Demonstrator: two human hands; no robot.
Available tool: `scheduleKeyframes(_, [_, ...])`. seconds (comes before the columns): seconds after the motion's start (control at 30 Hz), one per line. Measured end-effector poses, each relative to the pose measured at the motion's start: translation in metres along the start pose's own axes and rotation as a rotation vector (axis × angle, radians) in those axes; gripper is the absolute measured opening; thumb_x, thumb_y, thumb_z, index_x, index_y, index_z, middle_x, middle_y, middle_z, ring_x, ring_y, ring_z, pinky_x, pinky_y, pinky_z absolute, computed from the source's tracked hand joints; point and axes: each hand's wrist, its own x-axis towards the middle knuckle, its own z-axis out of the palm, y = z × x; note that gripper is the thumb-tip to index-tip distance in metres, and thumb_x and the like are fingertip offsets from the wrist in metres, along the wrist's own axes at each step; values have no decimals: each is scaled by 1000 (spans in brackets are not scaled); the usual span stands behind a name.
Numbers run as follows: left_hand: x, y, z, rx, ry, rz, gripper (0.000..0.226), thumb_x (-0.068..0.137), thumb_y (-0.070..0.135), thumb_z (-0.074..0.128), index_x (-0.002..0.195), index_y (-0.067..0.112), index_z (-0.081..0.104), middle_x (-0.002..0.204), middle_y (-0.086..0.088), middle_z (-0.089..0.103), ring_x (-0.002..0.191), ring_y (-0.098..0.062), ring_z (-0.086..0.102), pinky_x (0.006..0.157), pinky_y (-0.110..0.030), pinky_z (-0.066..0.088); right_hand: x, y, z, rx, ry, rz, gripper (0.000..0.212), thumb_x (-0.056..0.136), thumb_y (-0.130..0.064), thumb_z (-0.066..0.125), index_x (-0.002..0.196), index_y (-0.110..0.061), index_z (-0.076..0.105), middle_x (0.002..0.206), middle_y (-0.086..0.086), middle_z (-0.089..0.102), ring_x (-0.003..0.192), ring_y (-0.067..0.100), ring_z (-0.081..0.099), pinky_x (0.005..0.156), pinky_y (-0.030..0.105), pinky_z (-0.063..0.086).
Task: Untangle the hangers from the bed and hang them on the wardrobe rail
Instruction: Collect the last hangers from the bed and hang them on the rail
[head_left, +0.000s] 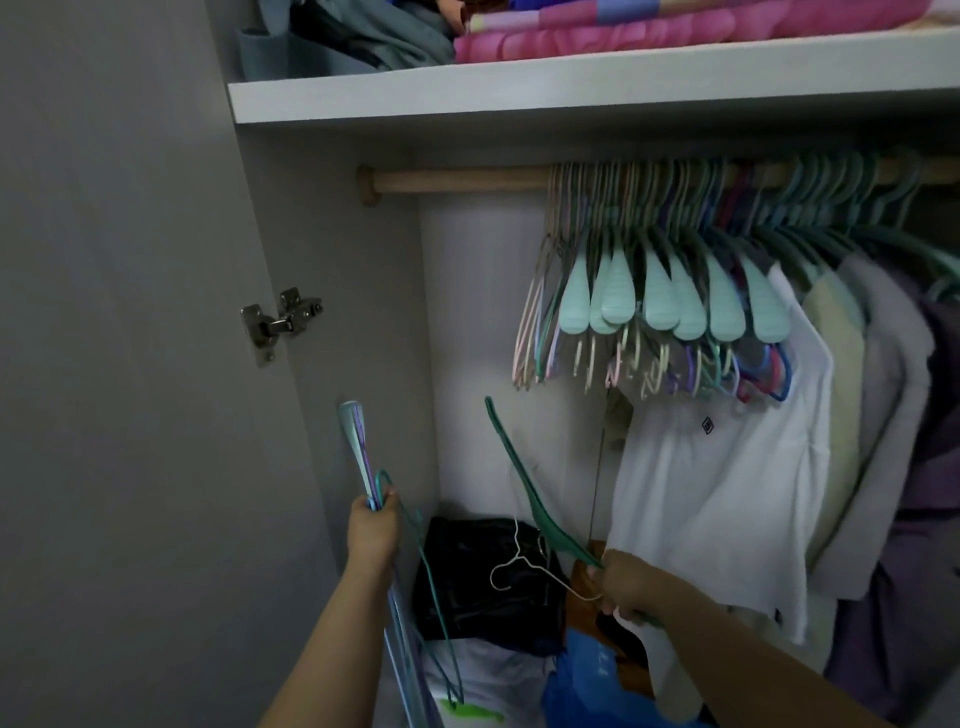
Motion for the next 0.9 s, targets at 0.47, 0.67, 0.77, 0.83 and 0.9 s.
scheduleKeyframes(0.47, [-19, 14, -12, -114, -84, -40, 37, 92, 30, 61, 70, 19, 34, 55, -2, 30, 40, -12, 26, 38, -17, 23, -4, -138, -2, 283, 286, -239, 25, 93, -6, 43, 113, -6, 58, 103, 17, 61, 92, 31, 60, 72, 29, 45])
scheduleKeyframes(0.67, [-27, 32, -18, -169, -125, -36, 38, 96, 37, 53, 70, 18, 33, 53, -1, 29, 34, -10, 25, 37, -15, 23, -32, -175, 18, 453, 1, -327, 49, 99, -5, 31, 146, -16, 29, 96, 8, 53, 62, 16, 47, 43, 26, 49])
scheduleKeyframes(0.77, [-27, 49, -20, -194, -145, -7, 38, 97, 37, 52, 69, 19, 32, 51, -1, 29, 32, -9, 23, 37, -14, 20, -30, -200, 11, 631, 204, -537, 52, 100, -12, 38, 148, -29, 26, 70, -10, 44, 56, 4, 43, 49, 16, 37])
scheduleKeyframes(0.83, [-26, 63, -20, -197, -166, 18, 37, 97, 37, 51, 70, 19, 32, 51, 0, 28, 33, -9, 23, 36, -14, 21, -31, -225, -6, 631, 390, -644, 54, 100, -16, 39, 150, -31, 22, 81, -3, 48, 66, 10, 47, 62, 20, 42])
scheduleKeyframes(0.9, [-24, 78, -21, -202, -171, 47, 34, 97, 35, 52, 74, 19, 33, 54, 0, 29, 37, -9, 23, 37, -14, 22, -39, -251, -33, 544, 574, -714, 56, 100, -14, 37, 152, -22, 18, 106, 11, 48, 82, 24, 53, 78, 27, 43])
